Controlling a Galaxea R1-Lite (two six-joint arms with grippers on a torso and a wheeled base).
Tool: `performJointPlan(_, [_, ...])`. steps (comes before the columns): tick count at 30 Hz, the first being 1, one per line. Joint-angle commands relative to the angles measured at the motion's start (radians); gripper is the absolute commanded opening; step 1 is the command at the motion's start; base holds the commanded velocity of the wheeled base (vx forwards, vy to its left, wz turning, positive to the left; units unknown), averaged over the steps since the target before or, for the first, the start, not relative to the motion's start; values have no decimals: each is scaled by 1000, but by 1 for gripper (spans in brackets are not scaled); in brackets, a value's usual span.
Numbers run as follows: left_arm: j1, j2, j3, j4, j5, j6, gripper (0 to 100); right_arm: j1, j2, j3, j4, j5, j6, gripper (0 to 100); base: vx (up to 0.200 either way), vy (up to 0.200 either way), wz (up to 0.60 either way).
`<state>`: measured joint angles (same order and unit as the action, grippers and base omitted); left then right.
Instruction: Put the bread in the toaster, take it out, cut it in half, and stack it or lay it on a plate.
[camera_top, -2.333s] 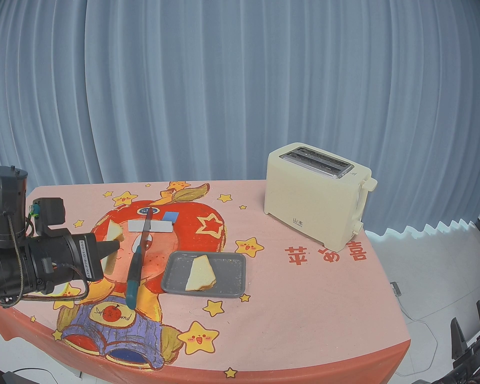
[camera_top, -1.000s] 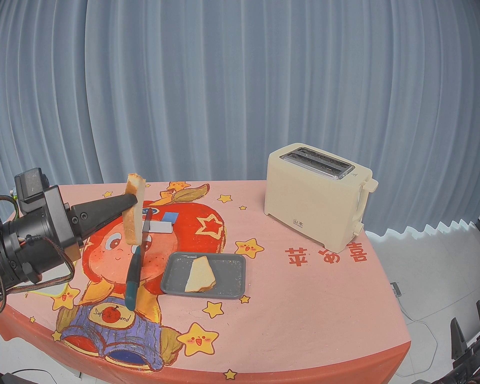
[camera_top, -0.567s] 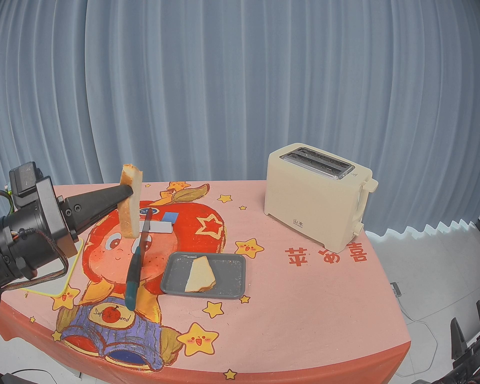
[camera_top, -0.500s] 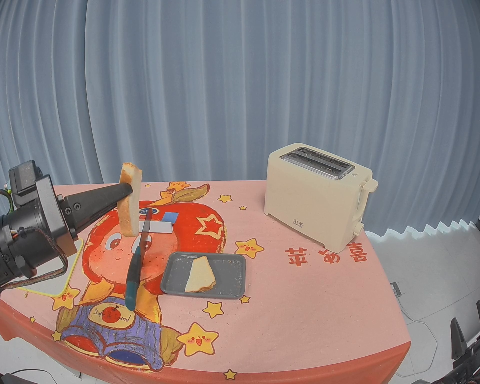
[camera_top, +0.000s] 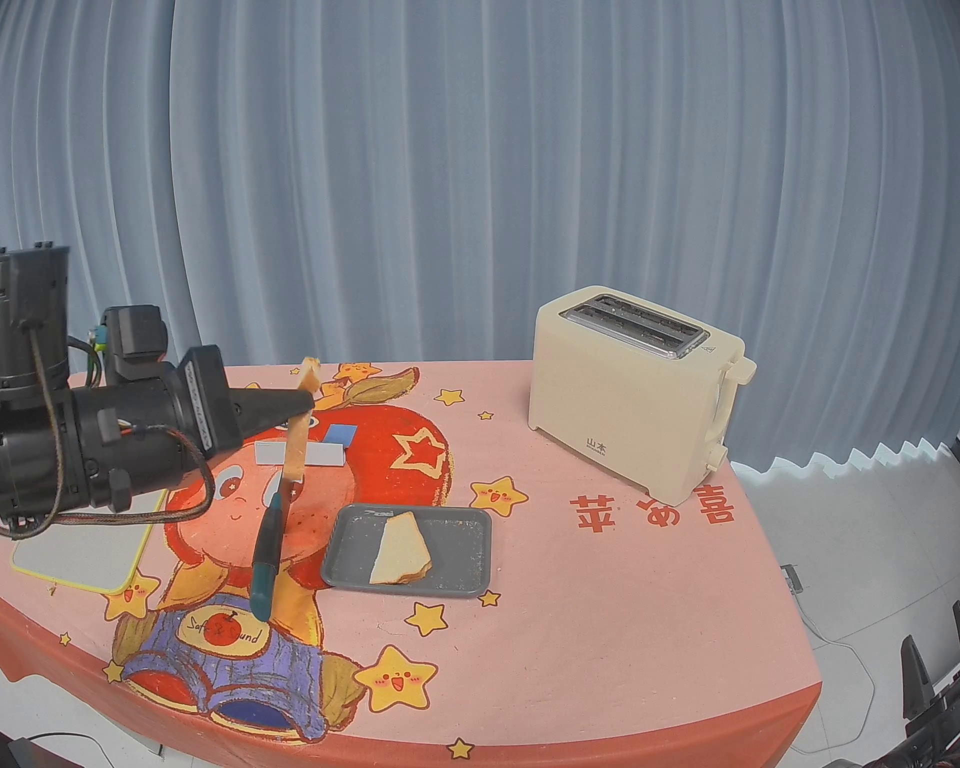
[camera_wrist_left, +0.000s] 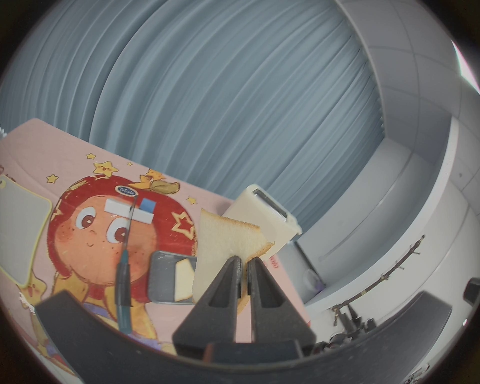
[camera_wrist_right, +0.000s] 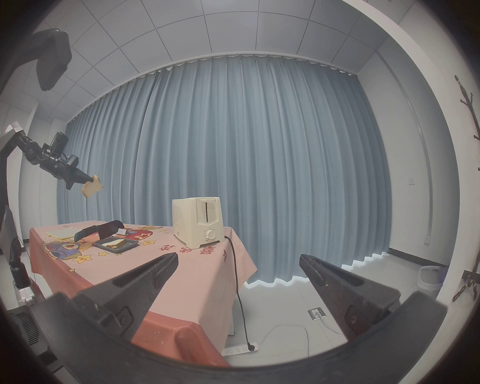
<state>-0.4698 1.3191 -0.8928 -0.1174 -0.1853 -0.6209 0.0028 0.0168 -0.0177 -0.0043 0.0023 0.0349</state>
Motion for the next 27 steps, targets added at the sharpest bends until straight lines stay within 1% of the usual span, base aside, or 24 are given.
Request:
performJointPlan(1, [-13, 100, -117, 128, 30, 62, 0, 0, -17, 18, 0, 1, 0, 100, 0, 0, 0])
performJointPlan(3, [-26, 123, -158, 206, 60, 92, 0, 0, -17, 18, 0, 1, 0, 100, 0, 0, 0])
performJointPlan(4, [-33, 135, -178, 239, 84, 104, 0, 0, -17, 18, 0, 1, 0, 100, 0, 0, 0])
performJointPlan(5, [-44, 157, -207, 279, 124, 118, 0, 0, -17, 18, 0, 1, 0, 100, 0, 0, 0])
performJointPlan(6, [-53, 175, -229, 305, 158, 125, 0, 0, -17, 18, 0, 1, -1, 100, 0, 0, 0])
performJointPlan(7, [-59, 183, -239, 315, 173, 128, 0, 0, -17, 18, 0, 1, 0, 100, 0, 0, 0])
performJointPlan(8, [-75, 216, -272, 354, 227, 130, 0, 0, -17, 18, 0, 1, 0, 100, 0, 0, 0])
performJointPlan(10, [-87, 250, -288, 392, 274, 133, 0, 0, -17, 18, 0, 1, 0, 100, 0, 0, 0])
performJointPlan(11, [-95, 264, -296, 415, 293, 142, 0, 0, -17, 18, 0, 1, 0, 100, 0, 0, 0])
performJointPlan(12, [-101, 278, -302, 437, 310, 158, 0, 0, -17, 18, 0, 1, -1, 100, 0, 0, 0])
performJointPlan(13, [-101, 278, -302, 437, 310, 158, 0, 0, -17, 18, 0, 1, -1, 100, 0, 0, 0])
performJointPlan(14, [-110, 299, -322, 473, 331, 171, 0, 0, -17, 18, 0, 1, 0, 100, 0, 0, 0])
performJointPlan(15, [-110, 301, -325, 476, 333, 171, 0, 0, -17, 18, 0, 1, 0, 100, 0, 0, 0])
performJointPlan(16, [-112, 325, -350, 493, 359, 171, 0, 0, -17, 18, 0, 1, 0, 100, 0, 0, 0])
performJointPlan(18, [-115, 341, -370, 506, 380, 173, 0, 0, -17, 18, 0, 1, 0, 100, 0, 0, 0])
performJointPlan(21, [-122, 351, -399, 556, 386, 173, 0, 0, -17, 18, 0, 1, 0, 100, 0, 0, 0])
performJointPlan(24, [-133, 374, -436, 644, 386, 171, 0, 0, -17, 18, 0, 1, 0, 100, 0, 0, 0])
performJointPlan(27, [-151, 405, -463, 677, 388, 171, 0, 0, -17, 18, 0, 1, 0, 100, 0, 0, 0])
